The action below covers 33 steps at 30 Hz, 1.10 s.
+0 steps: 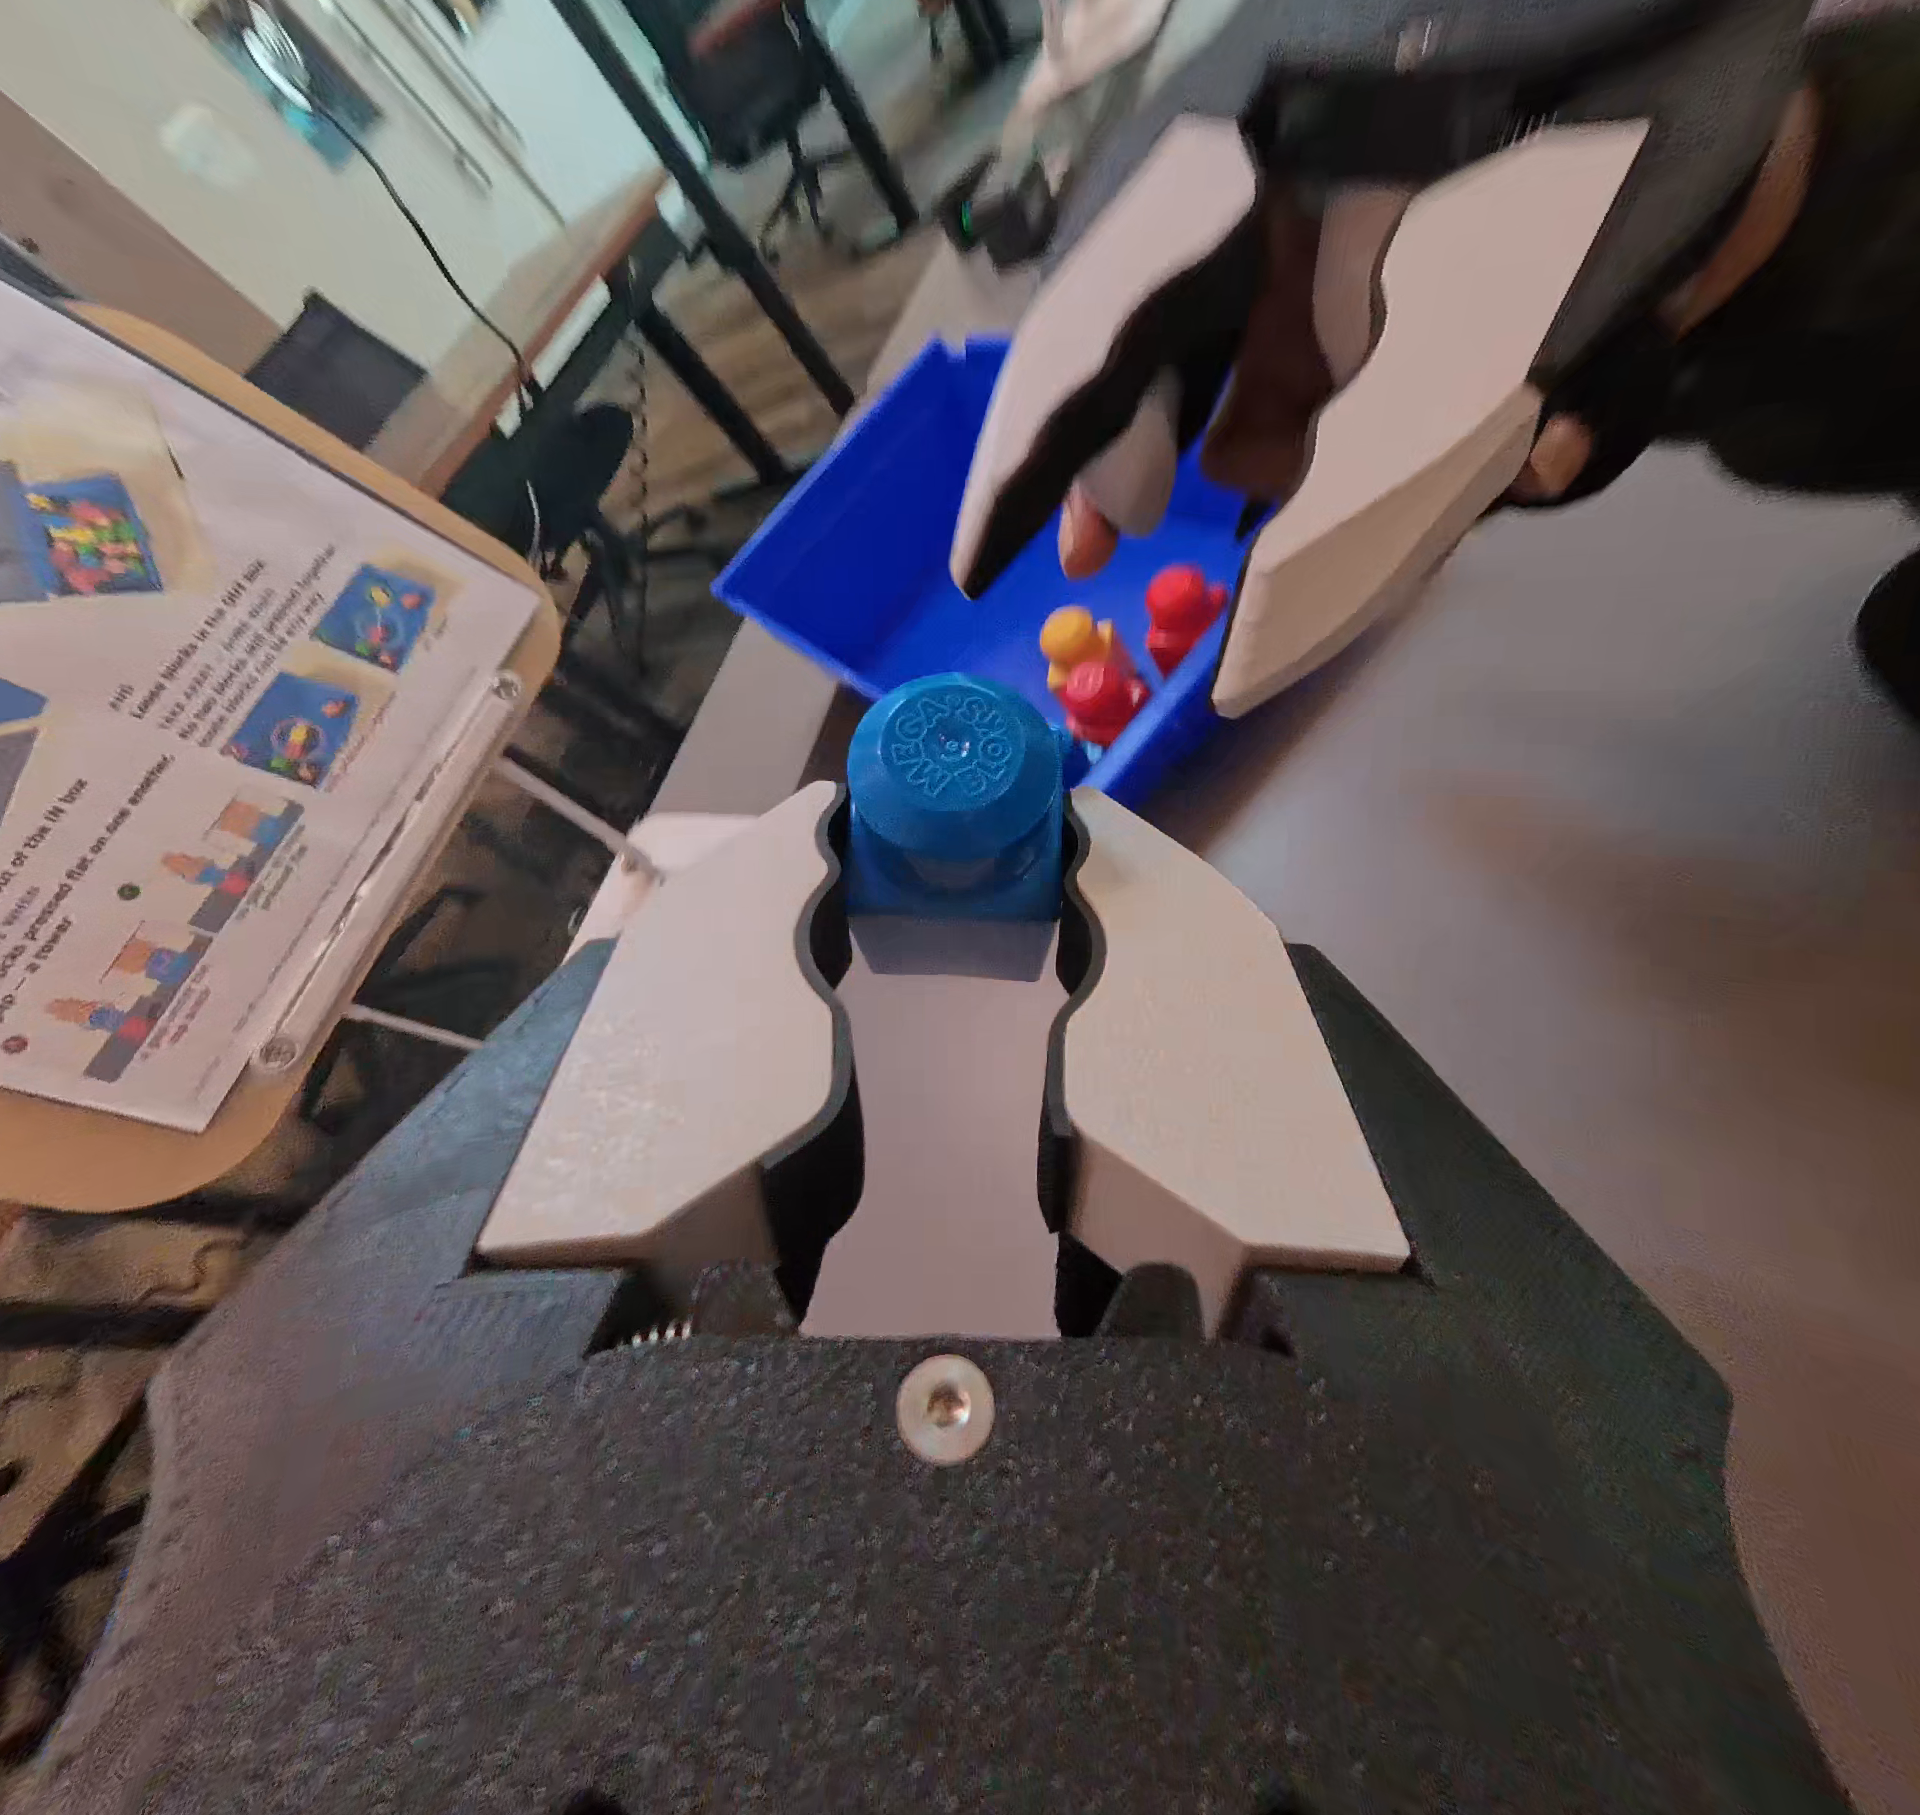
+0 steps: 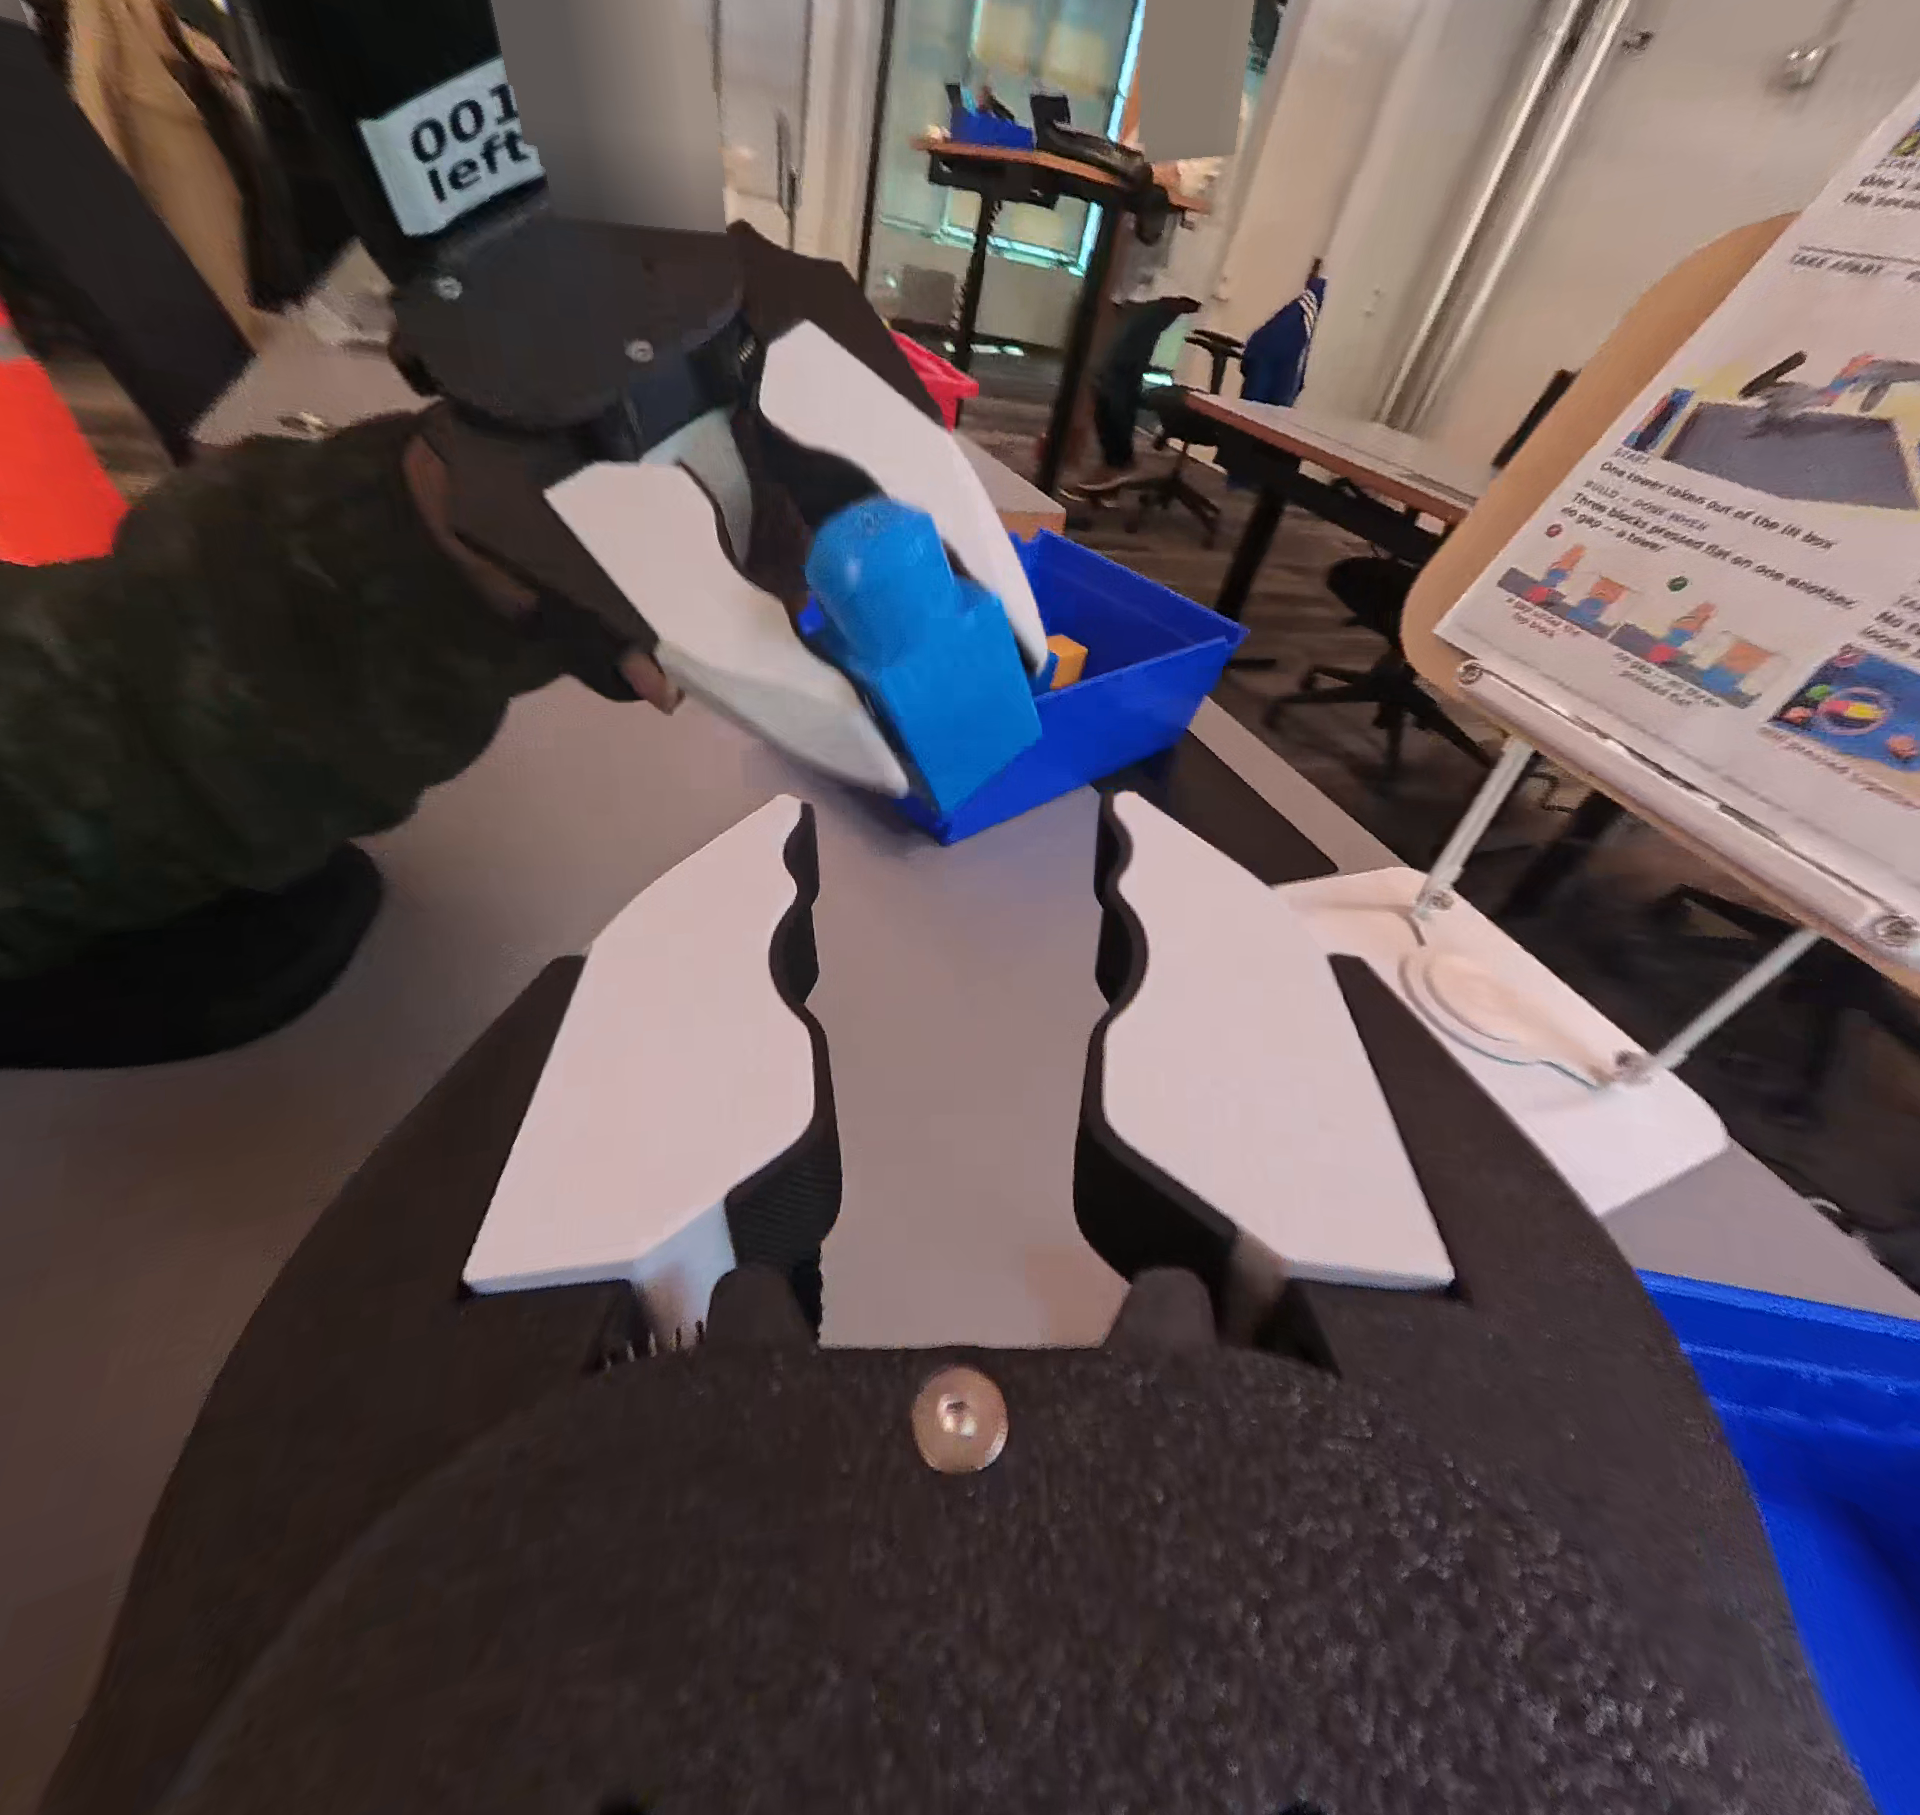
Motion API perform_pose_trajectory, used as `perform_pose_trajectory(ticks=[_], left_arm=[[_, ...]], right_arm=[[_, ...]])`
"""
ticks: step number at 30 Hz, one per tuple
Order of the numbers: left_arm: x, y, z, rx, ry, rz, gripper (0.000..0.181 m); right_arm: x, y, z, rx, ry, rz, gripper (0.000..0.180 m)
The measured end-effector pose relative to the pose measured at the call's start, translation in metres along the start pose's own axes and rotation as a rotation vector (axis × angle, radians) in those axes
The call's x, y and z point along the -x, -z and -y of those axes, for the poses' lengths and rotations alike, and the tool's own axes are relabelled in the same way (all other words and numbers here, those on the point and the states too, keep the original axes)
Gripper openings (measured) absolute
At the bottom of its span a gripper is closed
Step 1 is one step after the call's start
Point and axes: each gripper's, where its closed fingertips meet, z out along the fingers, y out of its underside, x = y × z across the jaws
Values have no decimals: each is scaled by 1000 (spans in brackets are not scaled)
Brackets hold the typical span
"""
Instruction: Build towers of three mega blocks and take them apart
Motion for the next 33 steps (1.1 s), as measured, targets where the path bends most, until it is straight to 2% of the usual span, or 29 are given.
perform_pose_trajectory(ticks=[3,8,11,15,17,19,22,26,33], left_arm=[[-16,-13,-18,144,-87,-37,37],[-32,-23,-35,254,-134,-91,36],[-38,-25,-37,241,-80,-151,36],[-29,-22,-28,84,11,-170,39],[-19,-16,-34,66,94,-181,40],[-18,-10,-45,67,146,-236,36],[-35,-1,-73,150,197,-391,35],[-64,6,-105,297,279,-578,39],[-83,3,-137,489,288,-639,49]], right_arm=[[9,-11,-4,60,39,-6,48],[18,-24,-25,144,20,36,36],[22,-24,-30,189,86,46,28],[13,-12,-18,193,67,32,28],[-13,9,-8,204,9,-47,28],[-49,37,-13,286,-70,-188,28],[-98,84,-49,483,-221,-437,28],[-110,120,-101,608,-409,-663,28],[-112,148,-139,584,-412,-1043,28]])
